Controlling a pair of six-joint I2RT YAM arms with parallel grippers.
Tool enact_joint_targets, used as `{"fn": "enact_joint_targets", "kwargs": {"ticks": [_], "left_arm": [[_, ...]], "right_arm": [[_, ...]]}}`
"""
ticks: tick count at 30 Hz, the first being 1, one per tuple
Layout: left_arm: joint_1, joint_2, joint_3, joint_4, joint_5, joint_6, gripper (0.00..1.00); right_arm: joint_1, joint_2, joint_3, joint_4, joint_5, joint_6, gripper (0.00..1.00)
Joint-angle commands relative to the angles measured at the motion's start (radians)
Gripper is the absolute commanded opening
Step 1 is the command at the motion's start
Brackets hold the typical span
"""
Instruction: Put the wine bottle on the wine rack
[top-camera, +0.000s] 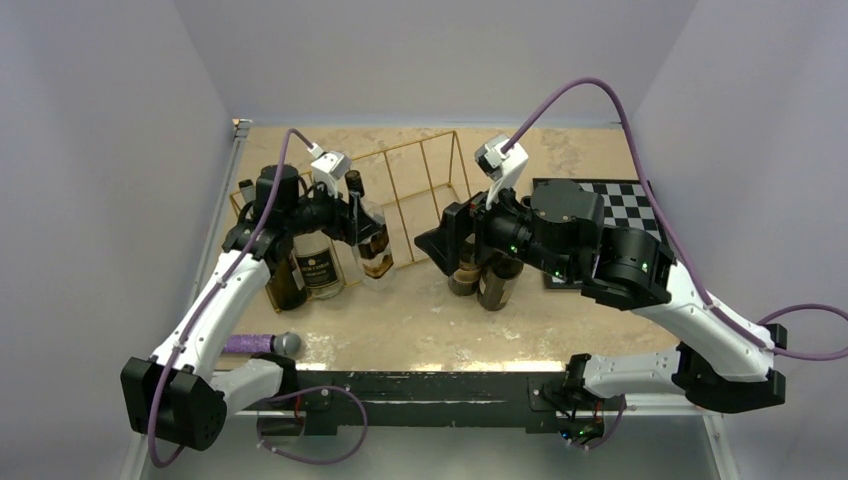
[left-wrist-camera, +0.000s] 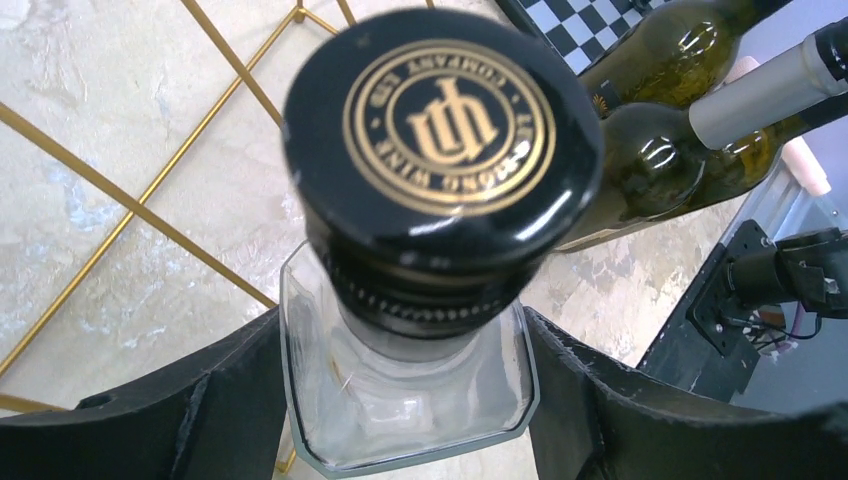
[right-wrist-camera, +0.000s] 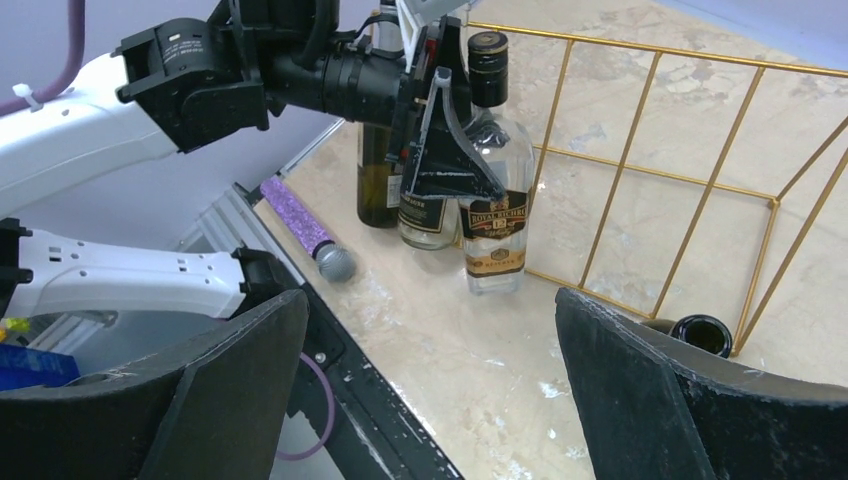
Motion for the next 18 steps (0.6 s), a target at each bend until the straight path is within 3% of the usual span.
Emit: {"fn": "enact_joint_targets", "kwargs": {"ticks": [1,6,18], "left_arm": [[0.017,0.021,0.1,0.125,0.159,0.053,0.0],[0.023,0.069,0.119,0.062,0.23,0.16,0.0],[0.055,0.112,0.131,0.02,0.205,0.303,0.0]], "right_arm": [[0.004,-0.033,-0.025,0.029,0.037,-0.002,0.99],[0.004,-0.057,-0.056,0.035,0.043,0.004,0.99],[0.004,-0.062,-0.076,0.023,0.044,0.02,0.99]]}}
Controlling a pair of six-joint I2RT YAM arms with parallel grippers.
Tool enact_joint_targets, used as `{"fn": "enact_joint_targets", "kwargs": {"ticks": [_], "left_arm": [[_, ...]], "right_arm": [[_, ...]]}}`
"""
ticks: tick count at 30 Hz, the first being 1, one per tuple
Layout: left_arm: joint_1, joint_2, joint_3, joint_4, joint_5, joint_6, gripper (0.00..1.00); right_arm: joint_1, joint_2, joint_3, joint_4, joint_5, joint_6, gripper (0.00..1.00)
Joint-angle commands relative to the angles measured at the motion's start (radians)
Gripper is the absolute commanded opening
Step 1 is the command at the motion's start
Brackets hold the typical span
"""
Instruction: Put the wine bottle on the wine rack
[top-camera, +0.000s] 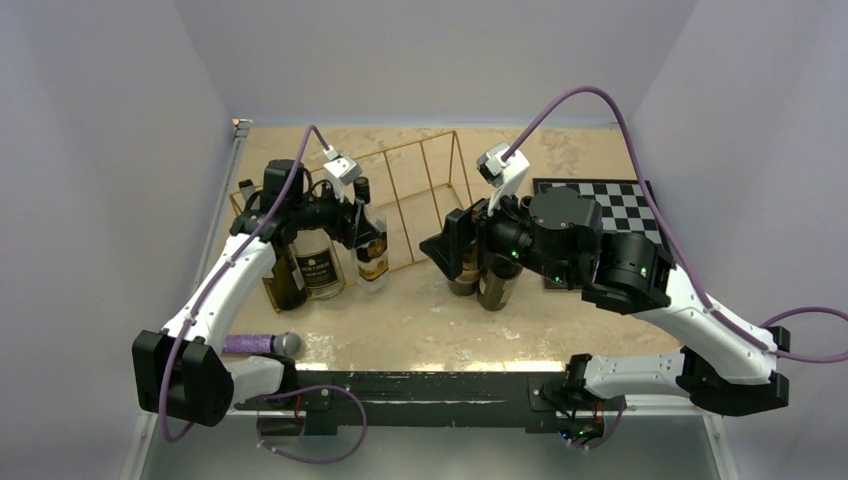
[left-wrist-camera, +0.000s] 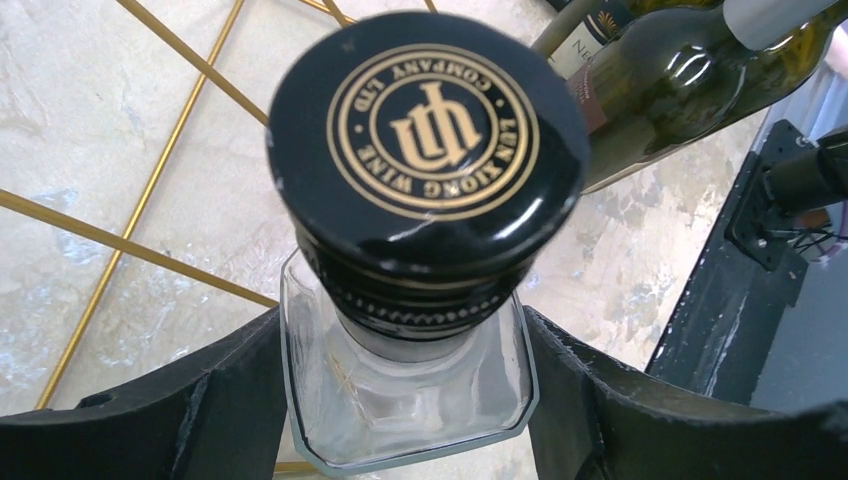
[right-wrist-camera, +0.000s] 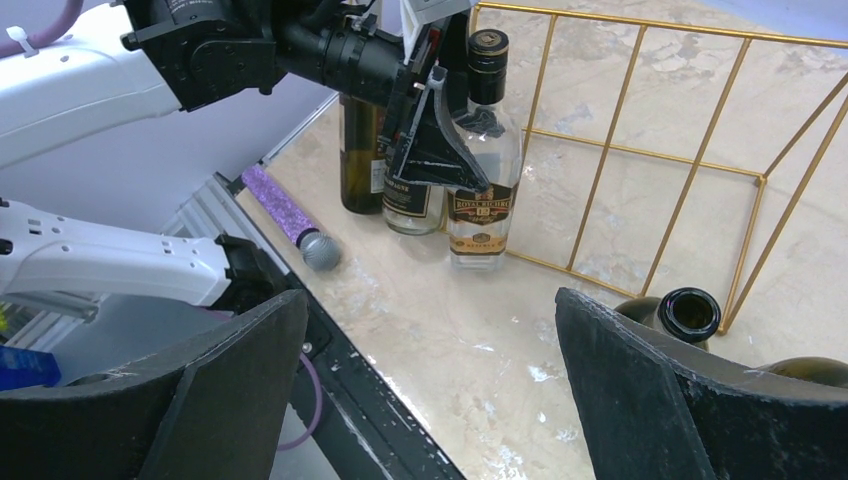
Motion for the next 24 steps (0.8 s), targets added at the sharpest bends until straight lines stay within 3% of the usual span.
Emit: {"fn": "enact_joint_targets", "kwargs": {"ticks": [1,15,24], "left_arm": [[0.019,-0.009,0.084,0.069,0.048,0.085,0.0],[0.065,0.078,0.119,0.012,0.059,0.172,0.0],[0.067,0.086,0.117,-0.005,-0.048,0.169,0.0]], "right_arm": [[0.004,-0.016,-0.007,0.023,0.022,0.016,0.99],[0.004,0.003,-0.005,0.014,0.005,0.023,0.99],[0.004,0.015,-0.006,0.009,0.0,0.024,0.99]]}}
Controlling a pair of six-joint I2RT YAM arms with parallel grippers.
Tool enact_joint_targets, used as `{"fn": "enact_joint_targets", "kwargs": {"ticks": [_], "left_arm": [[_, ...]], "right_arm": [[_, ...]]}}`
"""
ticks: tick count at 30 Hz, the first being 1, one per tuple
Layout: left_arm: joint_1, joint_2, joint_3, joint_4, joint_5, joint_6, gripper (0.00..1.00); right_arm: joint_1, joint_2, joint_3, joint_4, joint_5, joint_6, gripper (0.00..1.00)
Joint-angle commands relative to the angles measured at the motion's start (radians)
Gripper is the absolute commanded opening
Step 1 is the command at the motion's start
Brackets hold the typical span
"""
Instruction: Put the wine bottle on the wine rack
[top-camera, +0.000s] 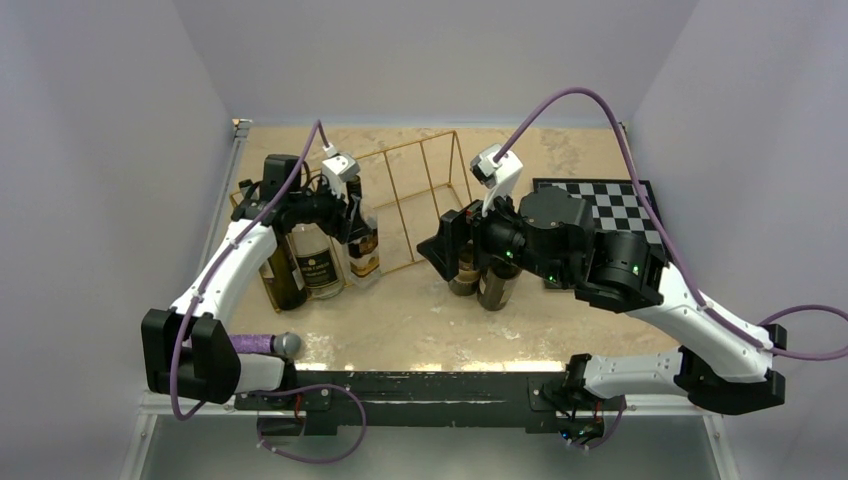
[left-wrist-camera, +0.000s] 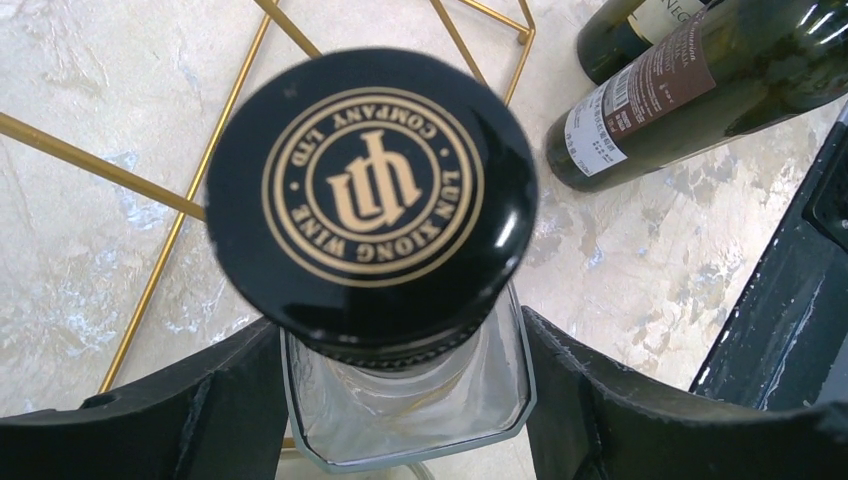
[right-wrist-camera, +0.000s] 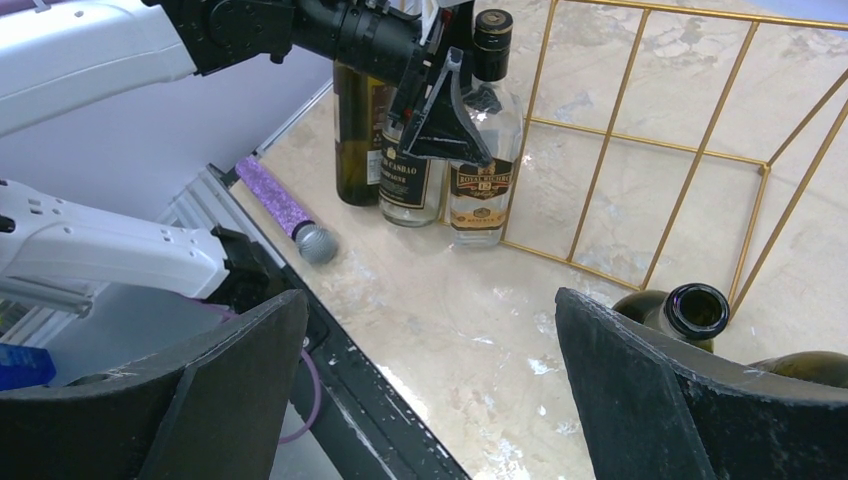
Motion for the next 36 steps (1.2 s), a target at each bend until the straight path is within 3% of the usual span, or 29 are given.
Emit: {"fn": "enact_joint_targets", "kwargs": {"ticks": [1,4,8,15,24,36], "left_arm": [[0.007,-0.012,0.065,0.064,-0.02,0.022,0.02],[0.007,-0.01,0.063,0.064,-0.025,0.018,0.13],[0.007,-0.002,0.058,0.062,-0.041,0.013,0.35],[0.007,0.01,0.044,0.077,-0.078,-0.005,0.51],[0.007,0.032,0.061,0.065,-0.173,-0.064,0.53],[0.004,0.03,0.064,-0.034,-0.339,-0.333,0.5]], "right_arm": [[0.003,0.002,-0.001,0.016,0.0,0.014,0.99],[0.004,0.005,-0.001,0.014,-0.001,0.014,0.99],[0.003,0.005,-0.003,0.014,-0.001,0.015,0.99],[0.003,0.0,-0.011,0.011,0.001,0.015,0.99],[0.004,-0.005,-0.017,0.017,-0.002,0.017,0.99],[0.003,-0.001,-0.036,0.03,-0.025,0.019,0.99]]}}
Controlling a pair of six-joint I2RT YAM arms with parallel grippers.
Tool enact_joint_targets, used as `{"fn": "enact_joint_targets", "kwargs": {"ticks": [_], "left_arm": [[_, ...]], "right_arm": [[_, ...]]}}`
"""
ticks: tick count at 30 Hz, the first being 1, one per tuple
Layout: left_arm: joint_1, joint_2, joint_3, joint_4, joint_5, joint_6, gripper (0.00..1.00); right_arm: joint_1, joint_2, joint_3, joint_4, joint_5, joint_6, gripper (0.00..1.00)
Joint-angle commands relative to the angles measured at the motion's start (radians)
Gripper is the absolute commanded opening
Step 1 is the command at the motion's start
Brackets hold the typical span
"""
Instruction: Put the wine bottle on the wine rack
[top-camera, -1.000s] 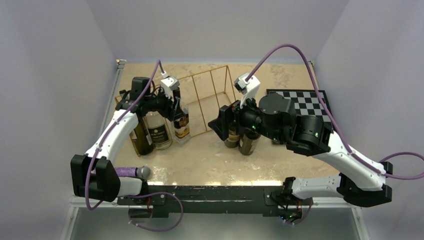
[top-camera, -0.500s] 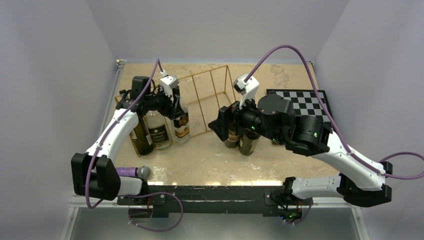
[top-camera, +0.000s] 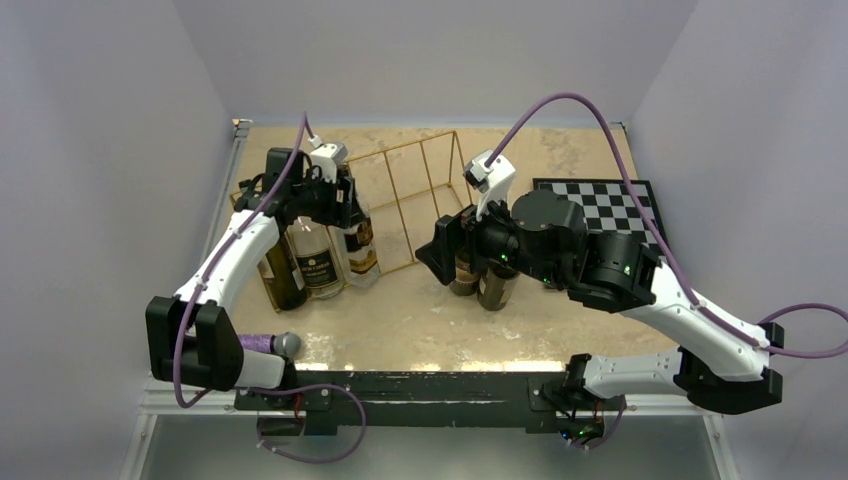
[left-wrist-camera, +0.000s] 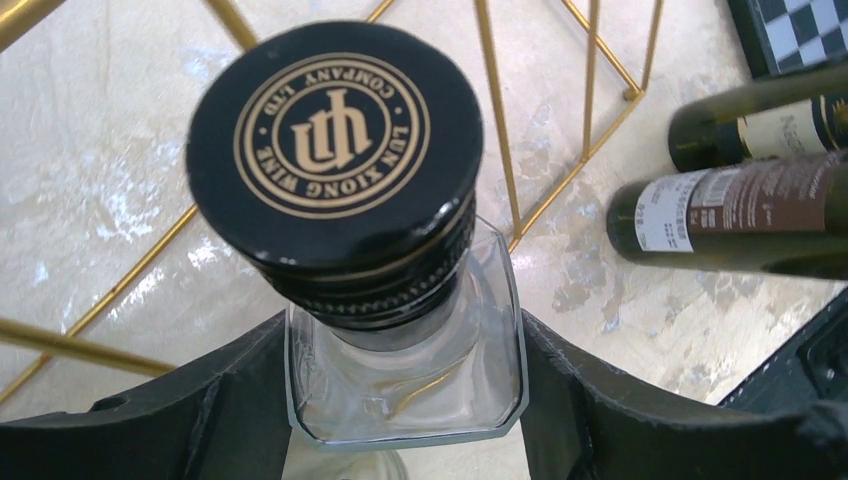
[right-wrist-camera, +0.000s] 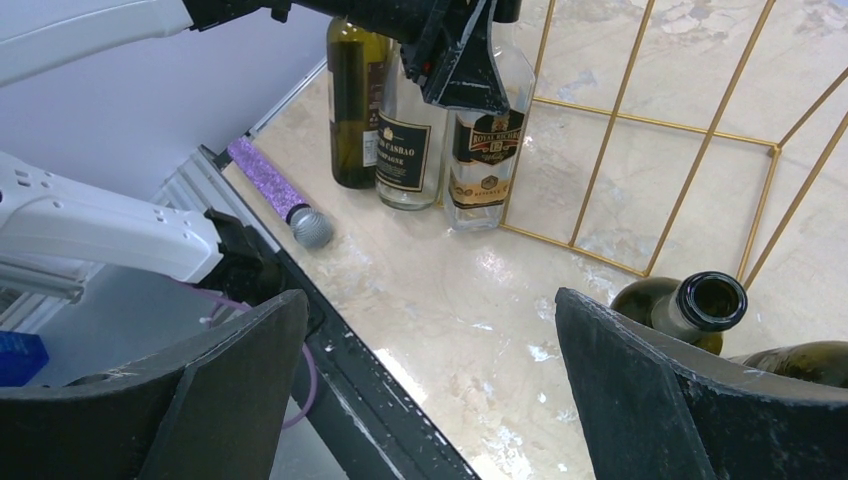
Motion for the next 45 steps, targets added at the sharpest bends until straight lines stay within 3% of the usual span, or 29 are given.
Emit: {"fn": "enact_joint_targets", "kwargs": {"ticks": [1,13,31,34,45], "left_arm": [[0.004,-0.033,0.011,-0.027,-0.148,-0.107,0.5],[0.004,0.006,0.08,-0.082,-0.334,-0.234,0.54],[0.004,0.081,0.13,-0.134,-0.37,-0.281,0.74],[0.004,0.093,0.136,-0.144,-0.38,-0.291,0.82],[0.004,0.08,0.152,-0.162,-0.406,-0.321,0.89]], "right_arm": [[0.004,-0.008,-0.012,0.038,-0.016,0.014,0.99],[0.003,-0.017,-0.031,0.046,-0.007,0.022,0.99],[0.002,-0.024,-0.042,0.045,0.003,0.028,0.99],[0.003,-0.026,-0.044,0.045,0.007,0.027,0.99],[0.002,-0.034,-0.048,0.042,0.01,0.029,0.99]]}}
